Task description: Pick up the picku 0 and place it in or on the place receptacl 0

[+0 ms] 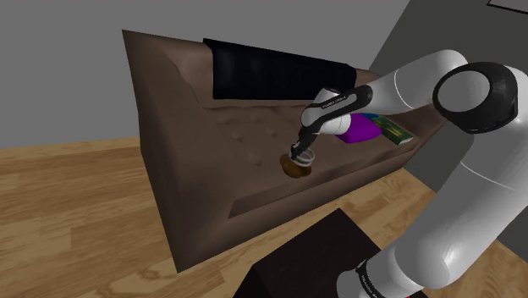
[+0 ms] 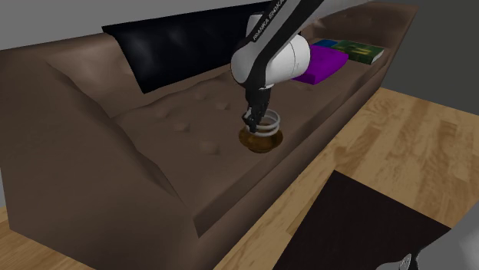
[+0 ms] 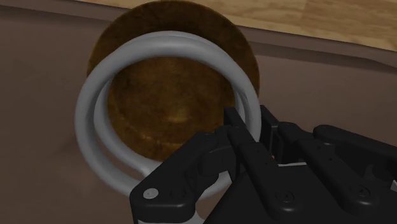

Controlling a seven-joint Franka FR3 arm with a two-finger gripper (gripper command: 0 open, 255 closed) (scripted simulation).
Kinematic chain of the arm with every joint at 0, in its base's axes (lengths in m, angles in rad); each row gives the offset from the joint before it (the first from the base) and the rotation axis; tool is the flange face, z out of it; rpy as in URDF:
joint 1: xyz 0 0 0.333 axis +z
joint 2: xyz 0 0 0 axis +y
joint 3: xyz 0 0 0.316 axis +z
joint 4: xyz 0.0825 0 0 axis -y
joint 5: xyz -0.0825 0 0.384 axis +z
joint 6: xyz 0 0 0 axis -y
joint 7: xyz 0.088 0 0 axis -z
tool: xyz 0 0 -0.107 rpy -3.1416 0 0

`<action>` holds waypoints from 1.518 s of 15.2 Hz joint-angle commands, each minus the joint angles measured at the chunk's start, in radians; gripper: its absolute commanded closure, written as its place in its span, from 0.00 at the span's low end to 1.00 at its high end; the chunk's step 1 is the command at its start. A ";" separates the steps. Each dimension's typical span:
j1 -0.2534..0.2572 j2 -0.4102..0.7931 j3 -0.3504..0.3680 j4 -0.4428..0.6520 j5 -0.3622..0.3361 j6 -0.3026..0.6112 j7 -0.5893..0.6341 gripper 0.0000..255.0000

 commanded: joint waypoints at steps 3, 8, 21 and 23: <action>-0.005 0.048 0.006 -0.003 0.016 0.051 -0.013 1.00; -0.011 0.103 0.016 -0.003 0.035 0.105 -0.027 1.00; -0.012 0.103 0.016 -0.004 0.035 0.105 -0.026 0.00; -0.004 0.041 0.005 -0.007 0.015 0.047 -0.012 0.00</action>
